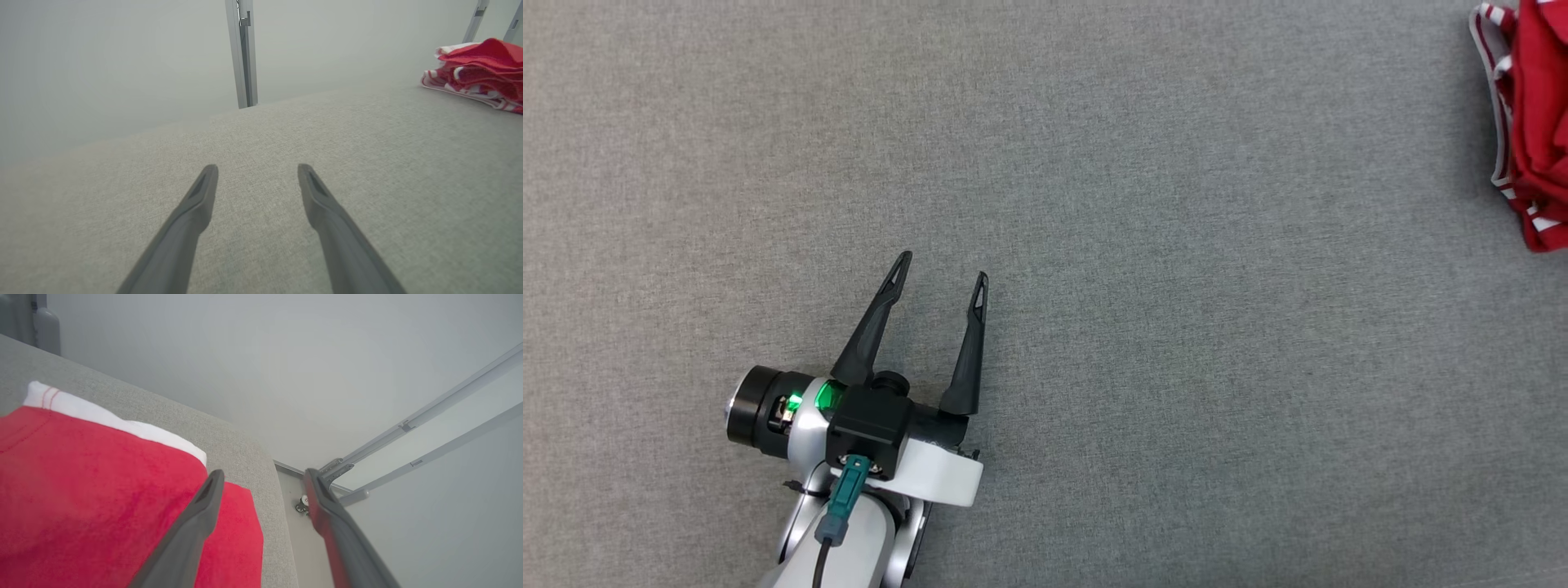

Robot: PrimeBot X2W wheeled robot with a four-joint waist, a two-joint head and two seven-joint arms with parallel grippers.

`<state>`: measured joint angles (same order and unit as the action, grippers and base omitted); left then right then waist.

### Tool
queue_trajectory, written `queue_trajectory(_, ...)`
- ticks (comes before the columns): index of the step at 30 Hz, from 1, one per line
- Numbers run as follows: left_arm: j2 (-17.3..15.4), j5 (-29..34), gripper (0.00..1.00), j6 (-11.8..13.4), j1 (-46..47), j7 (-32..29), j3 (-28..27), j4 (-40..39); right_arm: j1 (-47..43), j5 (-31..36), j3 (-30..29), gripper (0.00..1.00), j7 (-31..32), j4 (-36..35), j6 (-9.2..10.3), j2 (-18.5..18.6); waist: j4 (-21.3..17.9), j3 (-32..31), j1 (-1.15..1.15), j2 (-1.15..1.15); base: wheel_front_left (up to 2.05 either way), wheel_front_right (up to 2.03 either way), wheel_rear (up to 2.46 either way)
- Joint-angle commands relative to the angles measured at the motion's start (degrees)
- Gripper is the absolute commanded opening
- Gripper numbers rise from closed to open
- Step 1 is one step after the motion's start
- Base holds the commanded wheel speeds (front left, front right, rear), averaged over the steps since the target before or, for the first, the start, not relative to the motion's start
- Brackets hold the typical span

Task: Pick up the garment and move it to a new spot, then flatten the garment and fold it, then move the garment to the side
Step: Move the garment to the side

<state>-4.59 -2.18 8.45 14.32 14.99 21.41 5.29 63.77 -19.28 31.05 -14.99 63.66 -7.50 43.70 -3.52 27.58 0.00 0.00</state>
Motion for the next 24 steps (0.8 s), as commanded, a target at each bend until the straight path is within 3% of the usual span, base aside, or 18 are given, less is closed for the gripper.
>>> queue_trajectory(1, 0.0, -0.4, 1.00, 0.3, -0.7, 0.2, 0.1, -0.4, -0.4, 3.5, -3.6, 1.00, -0.3, -2.3, 0.03, -1.2, -0.2, -0.9, 0.00, 0.00, 0.00, 0.00, 0.00)
queue_trajectory(3, 0.0, -0.5, 1.00, 0.3, -0.9, 0.2, 0.1, -0.4, -1.3, 5.4, -5.8, 1.00, -0.3, -3.8, 0.03, -2.1, -0.2, -1.3, 0.00, 0.00, 0.00, 0.00, 0.00)
queue_trajectory(7, 0.3, -1.3, 1.00, 0.5, -1.3, 0.2, 0.1, -0.4, -6.2, 11.6, -13.8, 1.00, -0.2, -12.4, 0.03, -7.5, 0.0, -3.6, 0.00, 0.00, 0.00, 0.00, 0.00)
queue_trajectory(11, 0.5, -2.4, 1.00, 0.8, -2.9, 0.2, -0.1, -0.5, -12.9, 13.1, -18.5, 1.00, -0.2, -20.5, 0.03, -14.0, 0.8, -6.7, 0.00, 0.00, 0.00, 0.00, 0.00)
queue_trajectory(19, 1.1, -5.7, 1.00, 2.3, -7.1, 0.2, -1.9, -2.0, -24.8, 10.9, -16.5, 1.00, -0.2, -32.0, 0.03, -23.7, 2.7, -13.0, 0.00, 0.00, 0.00, 0.00, 0.00)
queue_trajectory(24, 1.4, -7.3, 1.00, 2.9, -9.9, 0.2, -3.2, -3.3, -32.0, 9.2, -14.9, 1.00, -0.2, -39.8, 0.03, -27.4, 4.2, -16.6, 0.00, 0.00, 0.00, 0.00, 0.00)
